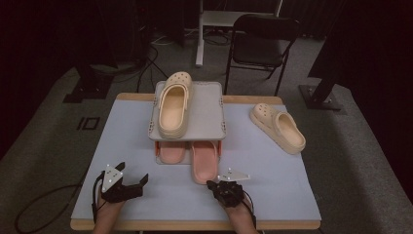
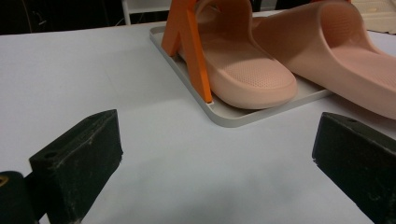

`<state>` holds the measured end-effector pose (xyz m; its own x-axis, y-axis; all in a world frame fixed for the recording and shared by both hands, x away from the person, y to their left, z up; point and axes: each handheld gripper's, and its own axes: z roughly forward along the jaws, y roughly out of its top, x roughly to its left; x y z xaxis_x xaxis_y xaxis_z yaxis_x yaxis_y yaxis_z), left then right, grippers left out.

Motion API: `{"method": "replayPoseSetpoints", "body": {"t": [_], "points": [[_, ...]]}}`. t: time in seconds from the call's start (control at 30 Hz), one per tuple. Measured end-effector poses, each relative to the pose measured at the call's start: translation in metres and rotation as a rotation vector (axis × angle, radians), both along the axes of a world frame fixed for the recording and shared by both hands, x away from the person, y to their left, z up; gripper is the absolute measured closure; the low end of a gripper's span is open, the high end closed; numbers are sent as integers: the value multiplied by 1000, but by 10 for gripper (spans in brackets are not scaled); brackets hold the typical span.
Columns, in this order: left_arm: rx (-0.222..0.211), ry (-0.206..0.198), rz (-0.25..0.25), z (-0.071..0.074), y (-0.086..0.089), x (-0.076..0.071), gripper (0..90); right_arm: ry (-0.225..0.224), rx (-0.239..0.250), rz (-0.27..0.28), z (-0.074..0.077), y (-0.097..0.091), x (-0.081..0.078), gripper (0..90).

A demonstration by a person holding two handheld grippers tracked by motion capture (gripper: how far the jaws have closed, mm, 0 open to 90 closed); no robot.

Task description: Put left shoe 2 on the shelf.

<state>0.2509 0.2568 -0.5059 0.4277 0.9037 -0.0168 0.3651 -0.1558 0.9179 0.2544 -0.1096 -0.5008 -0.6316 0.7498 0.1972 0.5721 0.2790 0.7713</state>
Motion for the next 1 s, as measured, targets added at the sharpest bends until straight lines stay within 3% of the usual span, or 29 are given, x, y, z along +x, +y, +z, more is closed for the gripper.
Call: {"method": "replayPoseSetpoints", "body": {"t": [0.53, 1.0], "points": [[2, 0, 1, 0, 1, 0, 17, -29, 25, -45, 5, 4, 27, 900], [1, 0, 1, 0, 1, 0, 17, -3, 15, -22, -7, 8, 18, 900]]}}
